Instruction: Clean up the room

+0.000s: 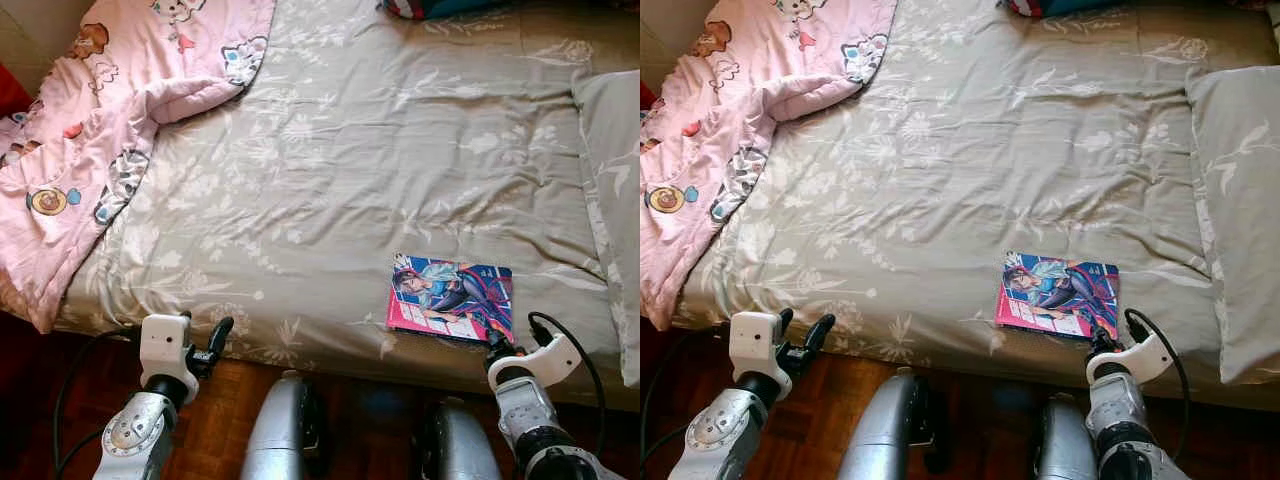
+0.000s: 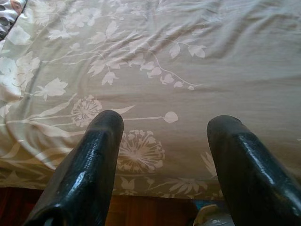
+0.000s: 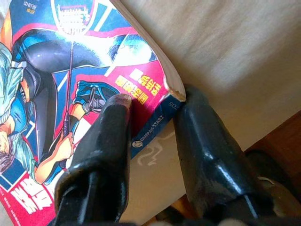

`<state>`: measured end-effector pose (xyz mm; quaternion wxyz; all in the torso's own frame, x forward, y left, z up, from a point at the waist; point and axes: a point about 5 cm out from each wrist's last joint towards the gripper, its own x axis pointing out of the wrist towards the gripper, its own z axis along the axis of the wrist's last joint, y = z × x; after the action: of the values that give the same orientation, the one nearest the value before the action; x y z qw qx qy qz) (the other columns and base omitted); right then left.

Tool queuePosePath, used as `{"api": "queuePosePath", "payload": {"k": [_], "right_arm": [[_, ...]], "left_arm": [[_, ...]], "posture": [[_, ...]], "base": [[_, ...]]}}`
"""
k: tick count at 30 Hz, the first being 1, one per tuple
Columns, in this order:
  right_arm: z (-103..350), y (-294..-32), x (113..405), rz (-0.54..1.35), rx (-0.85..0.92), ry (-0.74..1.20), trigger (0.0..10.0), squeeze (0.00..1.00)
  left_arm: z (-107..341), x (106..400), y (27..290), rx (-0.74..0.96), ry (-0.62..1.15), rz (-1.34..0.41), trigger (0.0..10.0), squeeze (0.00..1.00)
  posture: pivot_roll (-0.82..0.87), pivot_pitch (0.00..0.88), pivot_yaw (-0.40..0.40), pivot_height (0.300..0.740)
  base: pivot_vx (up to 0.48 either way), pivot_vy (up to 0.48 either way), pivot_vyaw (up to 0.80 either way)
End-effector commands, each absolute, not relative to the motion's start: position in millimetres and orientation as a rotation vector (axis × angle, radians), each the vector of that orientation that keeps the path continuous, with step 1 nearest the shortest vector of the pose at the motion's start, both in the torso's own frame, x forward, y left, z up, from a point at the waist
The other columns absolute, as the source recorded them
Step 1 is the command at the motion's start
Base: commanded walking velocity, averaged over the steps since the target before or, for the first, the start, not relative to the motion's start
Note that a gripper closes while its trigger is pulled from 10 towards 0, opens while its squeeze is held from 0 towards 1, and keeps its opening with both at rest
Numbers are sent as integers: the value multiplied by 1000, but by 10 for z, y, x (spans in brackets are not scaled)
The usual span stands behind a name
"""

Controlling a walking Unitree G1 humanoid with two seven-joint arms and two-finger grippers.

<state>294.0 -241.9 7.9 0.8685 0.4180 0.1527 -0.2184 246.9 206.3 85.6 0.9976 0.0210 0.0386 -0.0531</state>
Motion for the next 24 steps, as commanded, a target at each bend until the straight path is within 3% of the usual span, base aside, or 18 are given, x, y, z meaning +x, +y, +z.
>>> {"api": "queuePosePath", "payload": {"k": [1,7,8,12,13,14,24], "right_arm": [[-53,-2432,2804,-499,876,366,10000,0],[-25,-2384,2847,-452,889,350,10000,0],[-23,-2372,2853,-443,897,350,10000,1000],[-27,-2365,2853,-443,886,359,10000,1000],[-27,-2364,2854,-445,885,360,10000,682],[-24,-2358,2859,-442,889,359,10000,0],[42,-2407,2909,-435,859,337,10000,0]], "left_arm": [[750,2390,2145,63,129,-87,10000,0],[747,2390,2152,64,131,-89,10000,0],[744,2391,2151,65,133,-90,10000,0],[739,2397,2148,66,135,-91,10000,0],[738,2399,2149,66,135,-92,10000,0],[733,2404,2151,67,138,-93,10000,0],[713,2409,2162,76,147,-98,10000,0]], "posture": [[153,372,162,651],[153,371,163,651],[154,370,163,651],[155,369,165,651],[155,369,166,651],[154,370,169,651],[152,365,170,651]], "base": [[0,0,0],[0,0,0],[0,0,0],[0,0,0],[0,0,0],[0,0,0],[0,0,0]]}}
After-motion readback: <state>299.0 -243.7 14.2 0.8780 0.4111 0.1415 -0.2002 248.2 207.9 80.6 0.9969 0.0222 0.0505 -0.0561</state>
